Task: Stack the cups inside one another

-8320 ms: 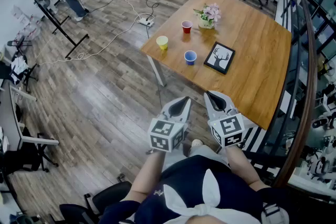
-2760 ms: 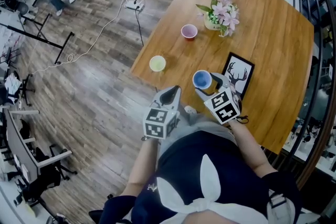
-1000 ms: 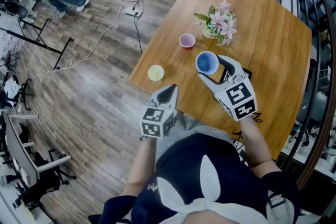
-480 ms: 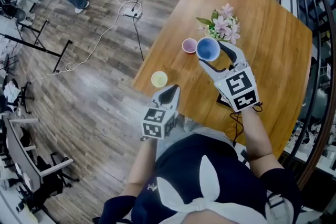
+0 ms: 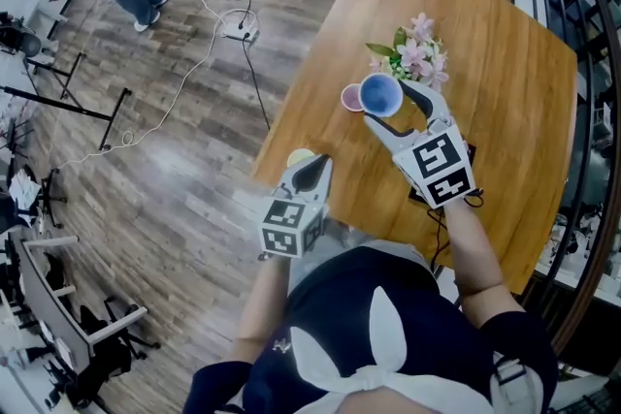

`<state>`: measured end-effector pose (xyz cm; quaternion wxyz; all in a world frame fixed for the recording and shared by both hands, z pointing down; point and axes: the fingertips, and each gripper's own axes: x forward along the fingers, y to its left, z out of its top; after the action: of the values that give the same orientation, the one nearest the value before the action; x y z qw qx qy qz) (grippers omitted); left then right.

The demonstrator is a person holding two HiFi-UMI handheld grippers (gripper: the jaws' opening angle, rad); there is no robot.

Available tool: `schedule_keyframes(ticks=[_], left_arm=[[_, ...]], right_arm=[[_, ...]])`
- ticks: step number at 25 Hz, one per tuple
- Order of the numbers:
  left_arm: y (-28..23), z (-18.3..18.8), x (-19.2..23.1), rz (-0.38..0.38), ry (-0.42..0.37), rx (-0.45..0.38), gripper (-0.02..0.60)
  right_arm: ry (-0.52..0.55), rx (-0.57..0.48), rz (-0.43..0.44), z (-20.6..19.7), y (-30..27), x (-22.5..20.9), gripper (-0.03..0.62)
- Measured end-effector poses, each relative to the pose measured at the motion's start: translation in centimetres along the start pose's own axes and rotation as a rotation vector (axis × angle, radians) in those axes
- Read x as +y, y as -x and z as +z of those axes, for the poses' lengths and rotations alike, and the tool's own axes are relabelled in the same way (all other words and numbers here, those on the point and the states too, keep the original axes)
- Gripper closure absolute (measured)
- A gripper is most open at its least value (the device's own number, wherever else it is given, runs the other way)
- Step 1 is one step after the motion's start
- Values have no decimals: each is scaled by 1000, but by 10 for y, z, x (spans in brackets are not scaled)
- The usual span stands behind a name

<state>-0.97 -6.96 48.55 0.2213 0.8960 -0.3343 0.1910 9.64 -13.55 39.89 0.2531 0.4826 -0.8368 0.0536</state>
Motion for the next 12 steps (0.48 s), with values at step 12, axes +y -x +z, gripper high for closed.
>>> schedule_keyframes(ticks=[12], left_arm=[[-8,12,31,-27,-15,30,555]], right_arm=[[-45,34,-25,-1,-33,-9,276]])
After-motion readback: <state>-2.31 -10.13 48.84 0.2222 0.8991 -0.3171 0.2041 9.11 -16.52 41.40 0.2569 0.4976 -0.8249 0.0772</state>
